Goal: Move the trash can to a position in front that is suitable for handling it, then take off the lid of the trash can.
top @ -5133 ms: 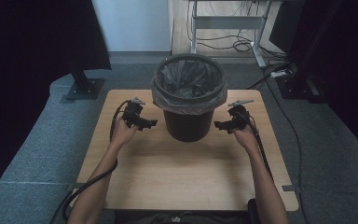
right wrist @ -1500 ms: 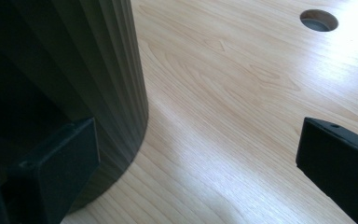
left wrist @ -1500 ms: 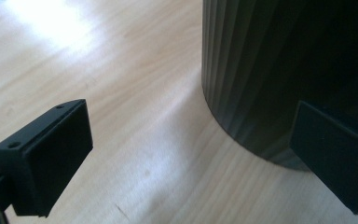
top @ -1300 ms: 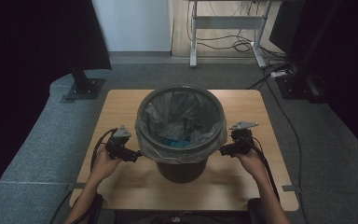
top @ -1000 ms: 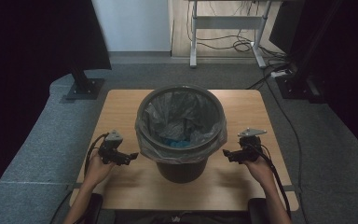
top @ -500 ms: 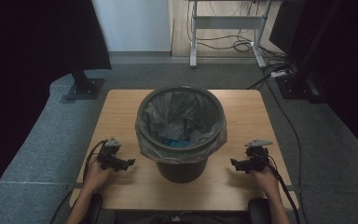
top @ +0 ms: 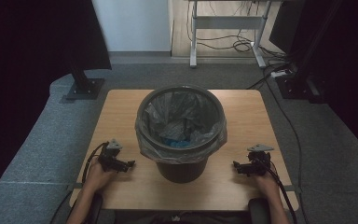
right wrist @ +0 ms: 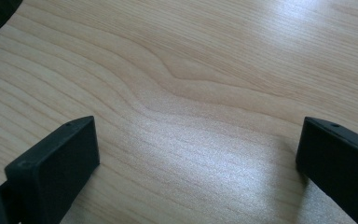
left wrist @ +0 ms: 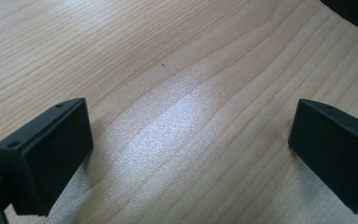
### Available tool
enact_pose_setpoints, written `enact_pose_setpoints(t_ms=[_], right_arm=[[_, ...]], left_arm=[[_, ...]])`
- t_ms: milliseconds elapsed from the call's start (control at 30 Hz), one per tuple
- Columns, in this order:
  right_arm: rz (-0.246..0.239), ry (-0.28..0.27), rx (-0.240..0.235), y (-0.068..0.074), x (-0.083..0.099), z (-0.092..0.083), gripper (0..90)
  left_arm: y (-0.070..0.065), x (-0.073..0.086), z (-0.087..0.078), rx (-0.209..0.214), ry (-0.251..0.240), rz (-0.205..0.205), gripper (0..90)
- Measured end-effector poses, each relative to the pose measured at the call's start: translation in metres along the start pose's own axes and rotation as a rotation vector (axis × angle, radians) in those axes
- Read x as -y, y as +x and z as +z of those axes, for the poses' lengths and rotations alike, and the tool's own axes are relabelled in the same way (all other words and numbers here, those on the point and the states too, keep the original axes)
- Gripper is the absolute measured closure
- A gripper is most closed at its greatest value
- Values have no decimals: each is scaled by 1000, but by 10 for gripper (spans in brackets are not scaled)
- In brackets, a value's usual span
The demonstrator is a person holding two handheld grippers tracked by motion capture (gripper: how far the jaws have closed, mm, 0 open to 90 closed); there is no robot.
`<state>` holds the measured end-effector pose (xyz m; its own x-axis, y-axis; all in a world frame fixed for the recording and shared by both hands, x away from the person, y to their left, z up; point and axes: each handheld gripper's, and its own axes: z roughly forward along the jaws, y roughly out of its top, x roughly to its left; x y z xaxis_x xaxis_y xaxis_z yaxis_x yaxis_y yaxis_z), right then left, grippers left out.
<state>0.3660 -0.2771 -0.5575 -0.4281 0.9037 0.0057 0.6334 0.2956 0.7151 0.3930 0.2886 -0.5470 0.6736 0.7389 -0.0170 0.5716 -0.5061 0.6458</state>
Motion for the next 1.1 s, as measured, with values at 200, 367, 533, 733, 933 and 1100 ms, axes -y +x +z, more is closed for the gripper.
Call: enact_pose_setpoints(t_ms=[200, 367, 533, 733, 933, 1100], right_arm=[[14, -1, 14, 1, 1, -1, 0], [20, 0, 19, 3, 1, -1, 0], [19, 0, 19, 3, 1, -1, 0], [16, 0, 16, 4, 2, -2, 0], [16, 0, 16, 4, 2, -2, 0], [16, 0, 17, 4, 2, -2, 0]], left_arm=[[0, 0, 0, 2, 2, 2, 0], [0, -3, 0, -5, 26, -7, 0], [0, -7, 0, -3, 54, -9, 0], [1, -12, 0, 0, 76, -37, 8], [2, -16, -2, 26, 79, -41, 14], [1, -22, -8, 15, 82, -15, 13]])
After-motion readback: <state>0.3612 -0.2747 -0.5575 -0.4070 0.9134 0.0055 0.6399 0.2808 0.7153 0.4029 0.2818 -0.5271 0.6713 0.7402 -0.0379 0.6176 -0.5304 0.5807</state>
